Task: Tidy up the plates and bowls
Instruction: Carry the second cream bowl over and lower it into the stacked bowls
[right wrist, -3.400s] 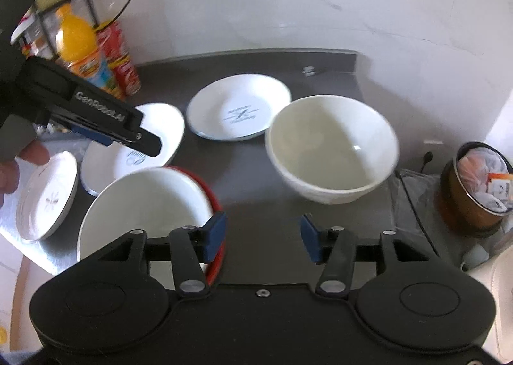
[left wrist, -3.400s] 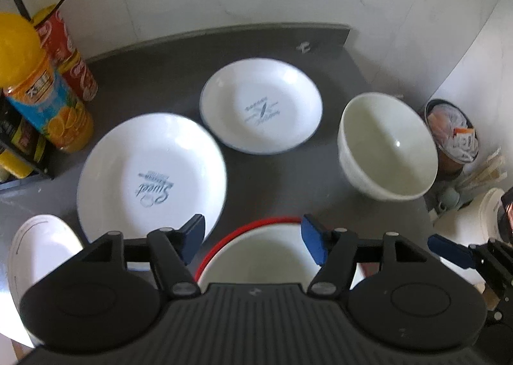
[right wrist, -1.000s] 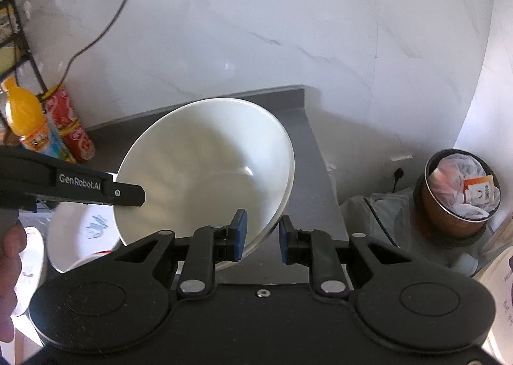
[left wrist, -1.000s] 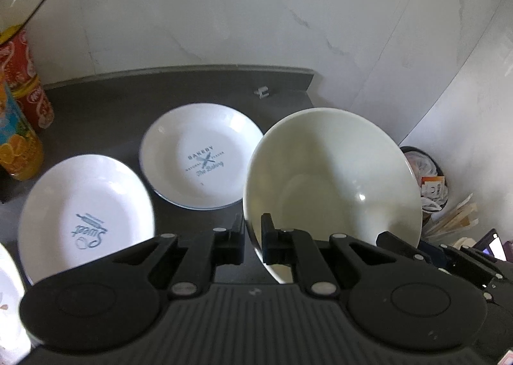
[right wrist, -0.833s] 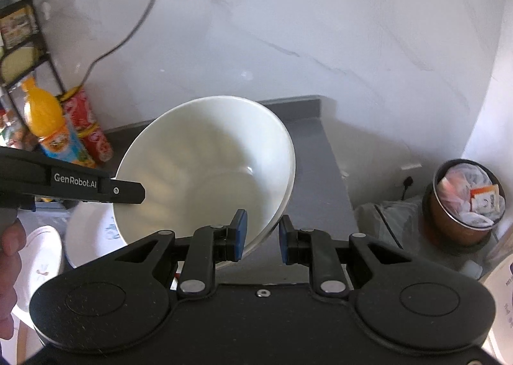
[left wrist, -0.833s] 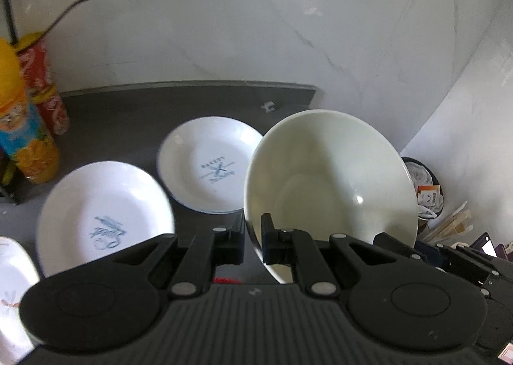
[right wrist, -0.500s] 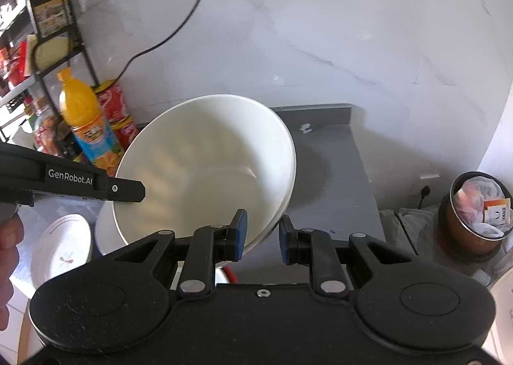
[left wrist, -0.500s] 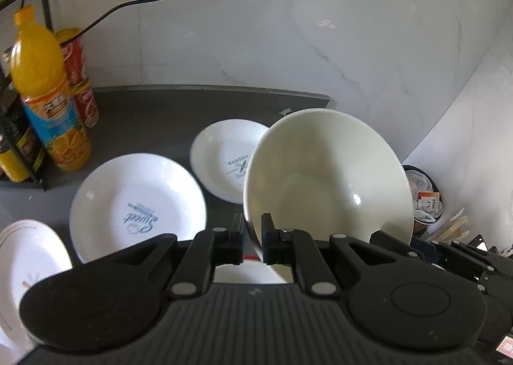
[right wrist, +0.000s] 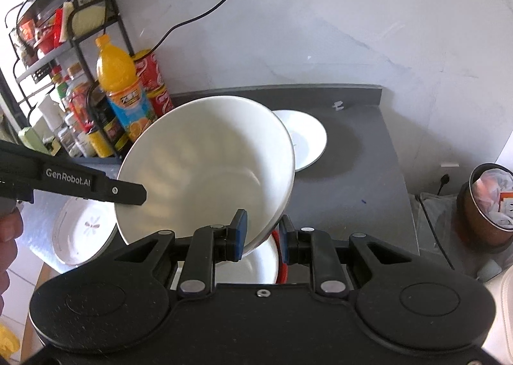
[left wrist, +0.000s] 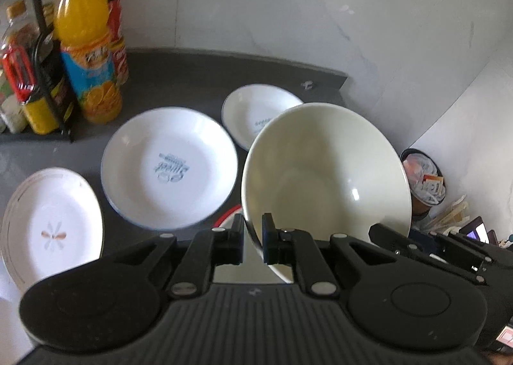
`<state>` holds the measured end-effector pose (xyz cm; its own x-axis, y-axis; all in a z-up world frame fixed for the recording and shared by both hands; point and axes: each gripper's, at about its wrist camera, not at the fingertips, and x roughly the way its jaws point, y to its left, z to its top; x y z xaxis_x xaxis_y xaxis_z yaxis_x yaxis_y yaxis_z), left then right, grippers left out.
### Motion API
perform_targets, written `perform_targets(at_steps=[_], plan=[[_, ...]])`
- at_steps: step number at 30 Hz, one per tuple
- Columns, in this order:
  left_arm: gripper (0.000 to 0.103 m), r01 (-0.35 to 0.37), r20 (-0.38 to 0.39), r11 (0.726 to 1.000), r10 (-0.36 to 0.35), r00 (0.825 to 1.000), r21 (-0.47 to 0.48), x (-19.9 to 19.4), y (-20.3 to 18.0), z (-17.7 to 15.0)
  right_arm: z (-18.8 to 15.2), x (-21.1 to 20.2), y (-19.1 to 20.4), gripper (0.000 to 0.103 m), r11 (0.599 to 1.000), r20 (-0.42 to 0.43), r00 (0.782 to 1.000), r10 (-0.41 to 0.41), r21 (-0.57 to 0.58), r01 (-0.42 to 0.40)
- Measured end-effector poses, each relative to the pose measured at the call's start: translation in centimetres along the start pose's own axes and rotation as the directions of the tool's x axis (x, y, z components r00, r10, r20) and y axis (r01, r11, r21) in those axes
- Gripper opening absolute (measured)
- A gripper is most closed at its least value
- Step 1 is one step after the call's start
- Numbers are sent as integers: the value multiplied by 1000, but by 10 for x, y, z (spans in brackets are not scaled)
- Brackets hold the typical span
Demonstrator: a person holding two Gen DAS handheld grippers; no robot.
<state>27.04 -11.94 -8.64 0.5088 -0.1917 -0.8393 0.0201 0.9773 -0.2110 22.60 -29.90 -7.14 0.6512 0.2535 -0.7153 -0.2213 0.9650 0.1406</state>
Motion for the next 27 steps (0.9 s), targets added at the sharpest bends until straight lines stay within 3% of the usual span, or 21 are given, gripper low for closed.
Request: perform_targets(at_steps=[6, 13, 23, 27], plan=[[9, -2, -68, 999, -1, 998, -50, 1, 8, -12, -12, 3, 8, 21, 998, -34, 999, -4, -65, 2], [10, -16, -127, 1000, 14, 992, -8, 8, 7, -24, -21, 6, 15, 21, 994, -87, 996, -11, -108, 2], [10, -18, -181, 999, 12, 983, -31, 23, 13, -32, -32, 17, 19, 21, 992, -132, 991, -25, -129, 8], [10, -10, -195, 999, 4, 981, -30, 28, 12, -32, -37, 22, 19, 27, 992, -156, 987, -30, -128, 10]])
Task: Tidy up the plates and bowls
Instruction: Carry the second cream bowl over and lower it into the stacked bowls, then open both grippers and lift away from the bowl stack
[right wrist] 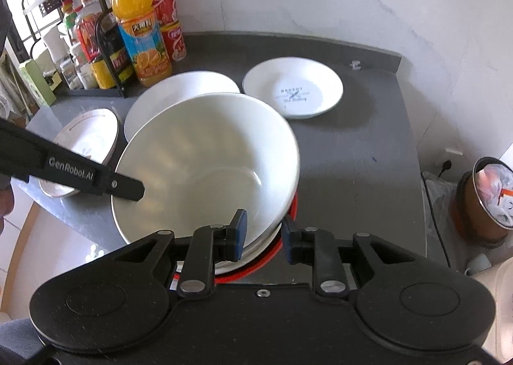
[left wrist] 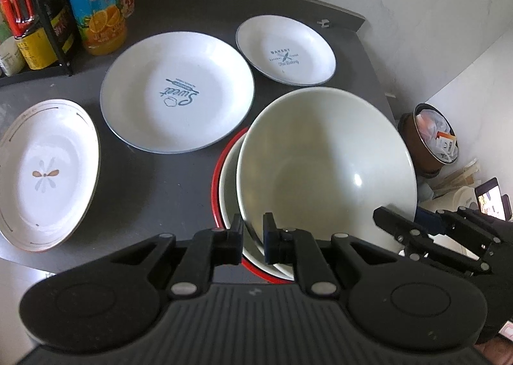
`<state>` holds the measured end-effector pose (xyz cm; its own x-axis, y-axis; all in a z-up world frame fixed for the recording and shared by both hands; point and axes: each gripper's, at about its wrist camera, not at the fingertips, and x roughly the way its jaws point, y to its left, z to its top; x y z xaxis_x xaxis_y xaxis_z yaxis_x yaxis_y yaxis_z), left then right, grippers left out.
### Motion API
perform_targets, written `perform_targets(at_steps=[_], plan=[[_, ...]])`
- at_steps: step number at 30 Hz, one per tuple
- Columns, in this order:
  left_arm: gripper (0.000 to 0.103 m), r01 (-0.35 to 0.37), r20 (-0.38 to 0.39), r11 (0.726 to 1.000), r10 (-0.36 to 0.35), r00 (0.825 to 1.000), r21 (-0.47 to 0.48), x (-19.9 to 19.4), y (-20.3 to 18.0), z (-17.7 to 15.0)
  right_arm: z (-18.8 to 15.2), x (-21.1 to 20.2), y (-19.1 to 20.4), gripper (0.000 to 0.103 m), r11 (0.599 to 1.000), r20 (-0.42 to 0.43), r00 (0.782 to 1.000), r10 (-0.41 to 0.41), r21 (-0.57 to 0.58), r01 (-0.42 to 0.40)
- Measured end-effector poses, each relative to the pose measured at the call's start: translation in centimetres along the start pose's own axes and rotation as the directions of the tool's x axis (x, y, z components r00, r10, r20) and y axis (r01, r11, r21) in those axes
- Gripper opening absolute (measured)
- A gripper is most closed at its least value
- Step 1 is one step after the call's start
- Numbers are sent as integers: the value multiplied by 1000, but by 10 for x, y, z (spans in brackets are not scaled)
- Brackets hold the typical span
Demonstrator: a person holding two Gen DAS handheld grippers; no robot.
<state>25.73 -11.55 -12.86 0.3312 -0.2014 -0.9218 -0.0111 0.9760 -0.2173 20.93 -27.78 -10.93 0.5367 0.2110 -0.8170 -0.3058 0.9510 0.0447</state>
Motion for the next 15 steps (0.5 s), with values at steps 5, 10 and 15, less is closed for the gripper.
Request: perform_targets(at_steps=[5, 10, 15], plan=[[11, -36, -10, 999, 36, 999, 20, 8, 1, 4, -5, 3, -2, 30, 1000, -1, 1000, 0, -8, 0], [13, -41, -21, 999, 41, 999, 29, 5, 5, 12, -6, -2, -10, 42, 1000, 28, 1000, -11, 7, 11], [24, -32, 11, 999, 31, 999, 36, -6, 7, 20, -2, -4, -16, 43, 1000, 47, 999, -2, 29, 1]])
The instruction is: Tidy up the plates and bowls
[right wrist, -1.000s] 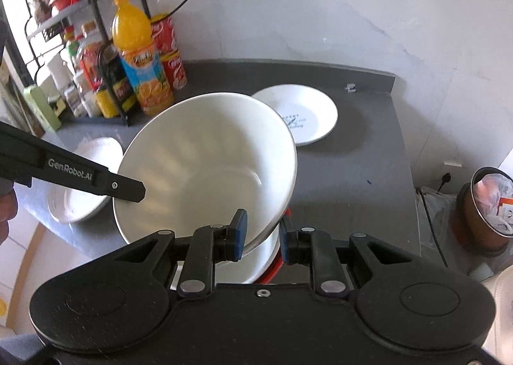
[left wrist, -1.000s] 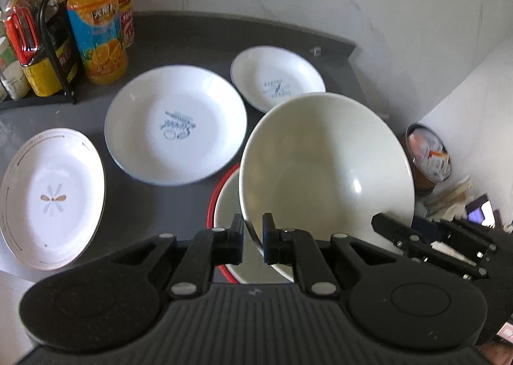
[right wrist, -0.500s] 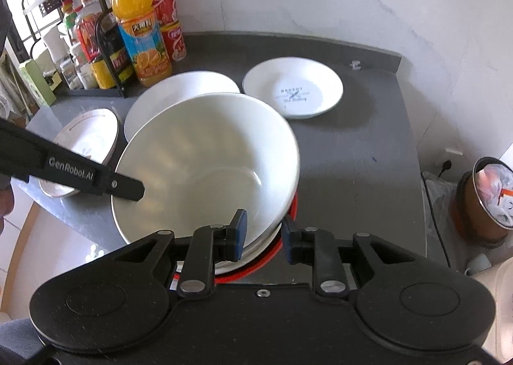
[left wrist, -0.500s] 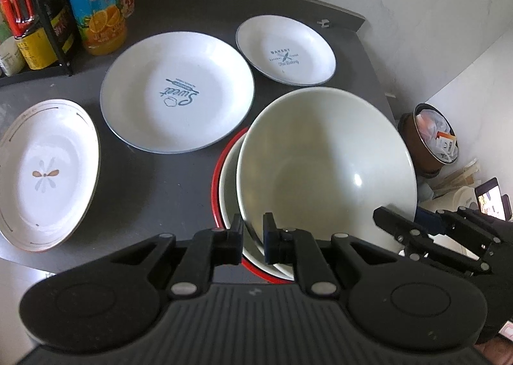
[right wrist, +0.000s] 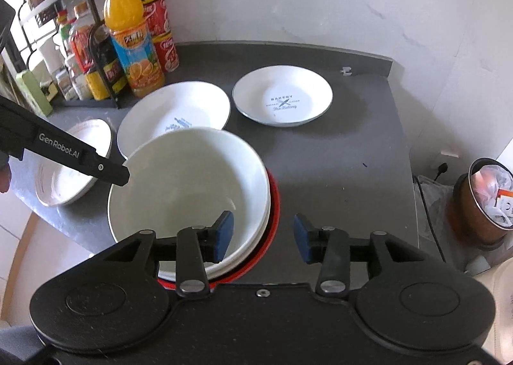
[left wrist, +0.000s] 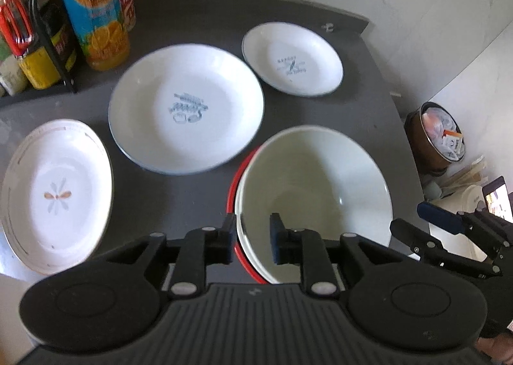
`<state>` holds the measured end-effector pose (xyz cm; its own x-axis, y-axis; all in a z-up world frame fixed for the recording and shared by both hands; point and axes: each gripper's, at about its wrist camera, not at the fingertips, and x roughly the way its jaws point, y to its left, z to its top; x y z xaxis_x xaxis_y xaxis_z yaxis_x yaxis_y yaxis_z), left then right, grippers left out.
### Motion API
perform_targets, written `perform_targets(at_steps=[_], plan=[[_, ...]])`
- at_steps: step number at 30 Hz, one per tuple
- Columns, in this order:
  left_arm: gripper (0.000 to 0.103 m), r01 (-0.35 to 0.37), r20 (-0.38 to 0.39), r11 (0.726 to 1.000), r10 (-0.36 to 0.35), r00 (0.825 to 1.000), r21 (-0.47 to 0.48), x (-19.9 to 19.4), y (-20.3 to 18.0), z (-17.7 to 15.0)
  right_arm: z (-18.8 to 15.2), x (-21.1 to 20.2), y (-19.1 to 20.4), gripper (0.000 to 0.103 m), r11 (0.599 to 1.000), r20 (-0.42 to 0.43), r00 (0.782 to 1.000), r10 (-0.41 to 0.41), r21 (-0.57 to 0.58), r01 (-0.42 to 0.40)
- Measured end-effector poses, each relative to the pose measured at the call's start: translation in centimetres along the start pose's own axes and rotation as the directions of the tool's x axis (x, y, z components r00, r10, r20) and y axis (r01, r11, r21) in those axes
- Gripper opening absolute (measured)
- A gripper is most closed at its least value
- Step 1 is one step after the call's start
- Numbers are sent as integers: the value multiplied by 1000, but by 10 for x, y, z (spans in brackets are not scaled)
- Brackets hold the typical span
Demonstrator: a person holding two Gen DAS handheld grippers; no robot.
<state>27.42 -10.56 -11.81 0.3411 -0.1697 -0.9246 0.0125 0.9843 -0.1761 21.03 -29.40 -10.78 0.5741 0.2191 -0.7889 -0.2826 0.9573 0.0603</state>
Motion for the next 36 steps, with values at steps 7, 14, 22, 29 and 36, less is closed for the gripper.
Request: perform_targets(at_steps=[7, 14, 22, 29, 36], plan=[[41, -24, 50, 1000, 23, 998, 10, -9, 13, 15, 15, 0, 7, 52, 996, 37, 999, 13, 83, -16], [55, -54, 71, 998, 55, 996, -12, -11, 49, 29, 35, 10, 22, 56, 990, 24, 999, 31, 135, -34], [58, -31, 72, 999, 32, 997, -13, -3, 99, 56, 71, 28, 42, 61, 971, 25, 999, -22, 240, 16], [58, -8, 66, 999, 10, 998, -31, 13, 134, 74, 92, 65, 66, 61, 945, -13, 1000, -12, 328, 15], [58, 11, 50, 1000, -10, 999, -20, 30, 159, 89, 102, 93, 82, 61, 927, -55, 998, -27, 373, 46]])
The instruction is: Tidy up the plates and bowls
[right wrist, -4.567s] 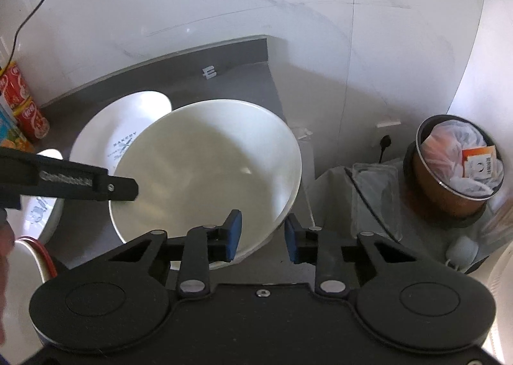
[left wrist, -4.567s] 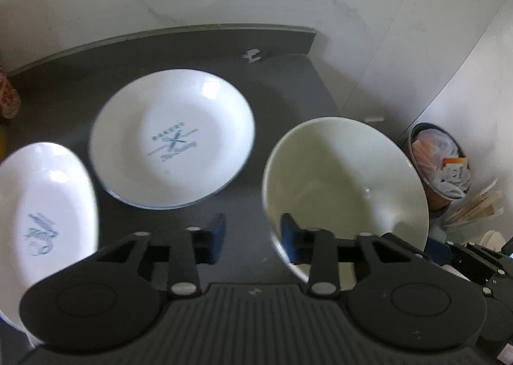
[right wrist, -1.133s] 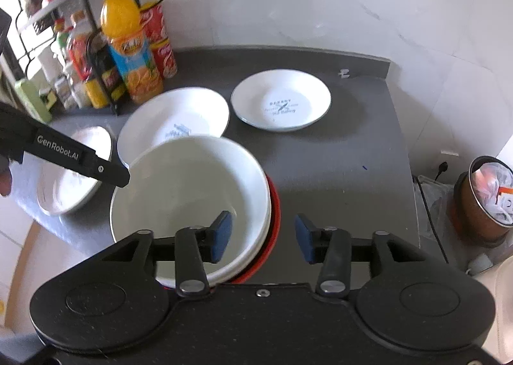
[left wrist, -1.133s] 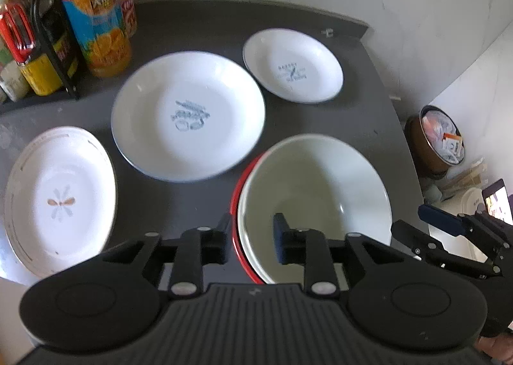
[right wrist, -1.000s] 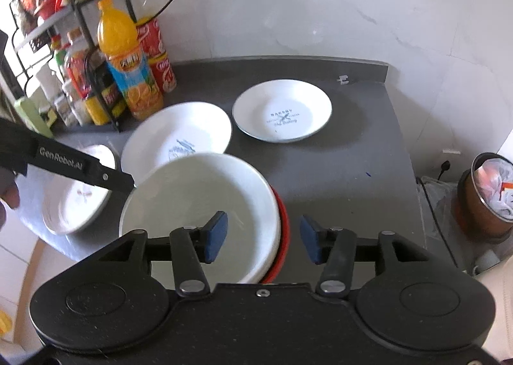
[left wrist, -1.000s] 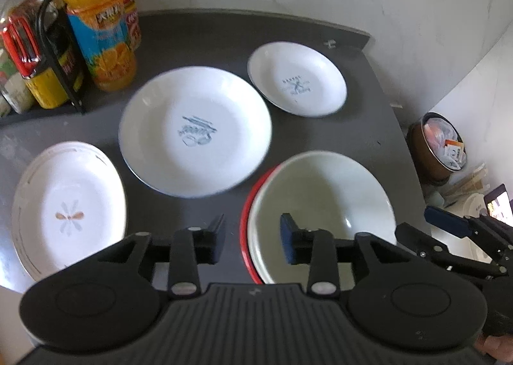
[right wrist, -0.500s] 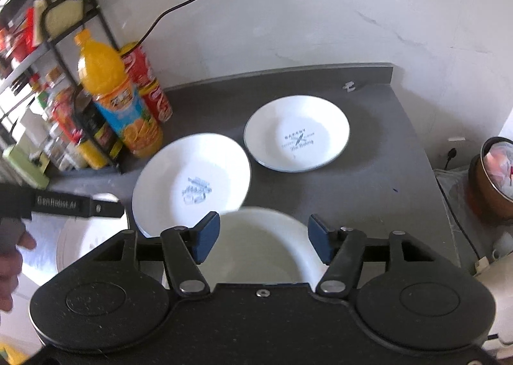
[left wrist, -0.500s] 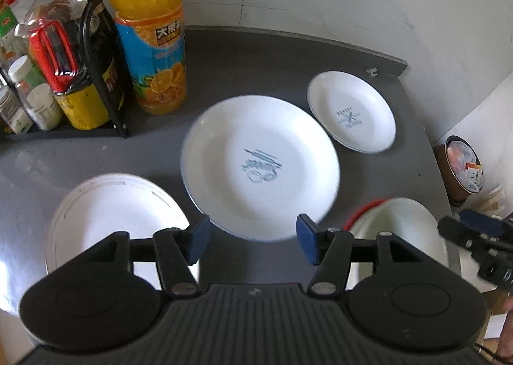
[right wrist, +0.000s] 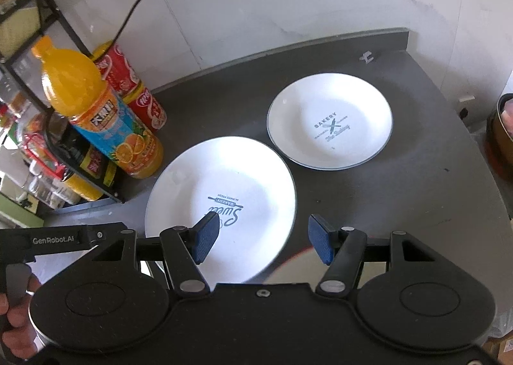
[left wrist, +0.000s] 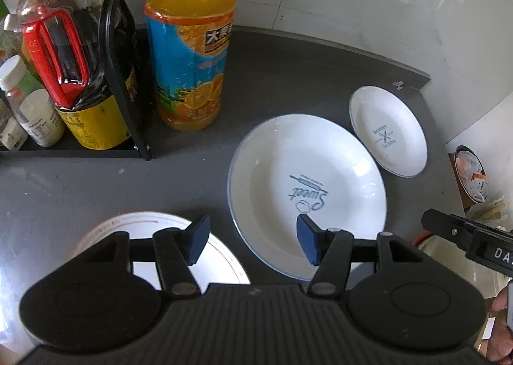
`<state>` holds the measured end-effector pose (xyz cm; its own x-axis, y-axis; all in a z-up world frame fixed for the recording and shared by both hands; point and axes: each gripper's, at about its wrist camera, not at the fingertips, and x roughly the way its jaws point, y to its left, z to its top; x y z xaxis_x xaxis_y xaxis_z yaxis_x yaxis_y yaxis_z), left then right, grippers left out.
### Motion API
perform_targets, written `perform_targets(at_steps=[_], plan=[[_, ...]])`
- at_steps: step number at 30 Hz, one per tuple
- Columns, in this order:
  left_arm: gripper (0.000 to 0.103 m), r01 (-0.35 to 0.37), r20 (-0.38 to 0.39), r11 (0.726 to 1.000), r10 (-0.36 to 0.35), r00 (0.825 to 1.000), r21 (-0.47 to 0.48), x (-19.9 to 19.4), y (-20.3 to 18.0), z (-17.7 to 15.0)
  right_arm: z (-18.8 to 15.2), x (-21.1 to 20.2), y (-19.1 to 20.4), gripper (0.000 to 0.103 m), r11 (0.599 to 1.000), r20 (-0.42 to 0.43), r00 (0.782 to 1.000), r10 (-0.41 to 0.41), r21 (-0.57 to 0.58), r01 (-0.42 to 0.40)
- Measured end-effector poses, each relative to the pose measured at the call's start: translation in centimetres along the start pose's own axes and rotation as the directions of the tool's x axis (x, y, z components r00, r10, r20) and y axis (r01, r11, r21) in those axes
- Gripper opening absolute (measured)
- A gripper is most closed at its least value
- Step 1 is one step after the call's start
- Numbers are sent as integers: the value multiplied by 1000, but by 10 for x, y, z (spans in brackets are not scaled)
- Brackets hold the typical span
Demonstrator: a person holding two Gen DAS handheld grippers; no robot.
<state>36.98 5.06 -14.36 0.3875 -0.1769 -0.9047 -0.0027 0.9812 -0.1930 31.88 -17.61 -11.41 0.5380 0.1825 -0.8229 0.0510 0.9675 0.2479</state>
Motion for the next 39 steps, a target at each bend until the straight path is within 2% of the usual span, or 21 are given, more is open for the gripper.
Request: perform_targets(at_steps=[7, 13, 19, 22, 30, 33, 35, 38, 39], plan=[[58, 27, -22, 1000, -27, 999, 10, 20, 10, 10, 9, 23, 4, 61, 999, -40, 999, -30, 41, 32], [57, 48, -54, 999, -47, 997, 20, 45, 12, 25, 22, 49, 0, 61, 997, -105, 992, -69, 33, 73], [52, 39, -88, 999, -37, 995, 22, 71, 13, 39, 34, 79, -8, 56, 995, -178, 979, -101, 5, 104], [45, 38, -104, 999, -37, 994, 13, 81, 14, 41, 38, 91, -12, 54, 994, -213, 971, -104, -2, 106], [26, 23, -143, 999, -27, 989, -28, 103, 18, 40, 40, 124, -25, 36, 992, -304, 945, -121, 6, 130], [19, 26, -154, 999, -32, 987, -41, 110, 20, 39, 41, 133, -28, 36, 994, -326, 941, -94, 21, 106], [16, 32, -156, 998, -40, 987, -53, 114, 19, 38, 42, 137, -28, 35, 995, -337, 938, -79, 31, 95], [15, 32, -147, 997, -42, 988, -70, 115, 19, 38, 41, 142, -28, 23, 998, -351, 936, -35, 42, 52], [15, 32, -141, 997, -41, 989, -72, 115, 18, 38, 42, 143, -28, 23, 998, -355, 934, -32, 34, 47]])
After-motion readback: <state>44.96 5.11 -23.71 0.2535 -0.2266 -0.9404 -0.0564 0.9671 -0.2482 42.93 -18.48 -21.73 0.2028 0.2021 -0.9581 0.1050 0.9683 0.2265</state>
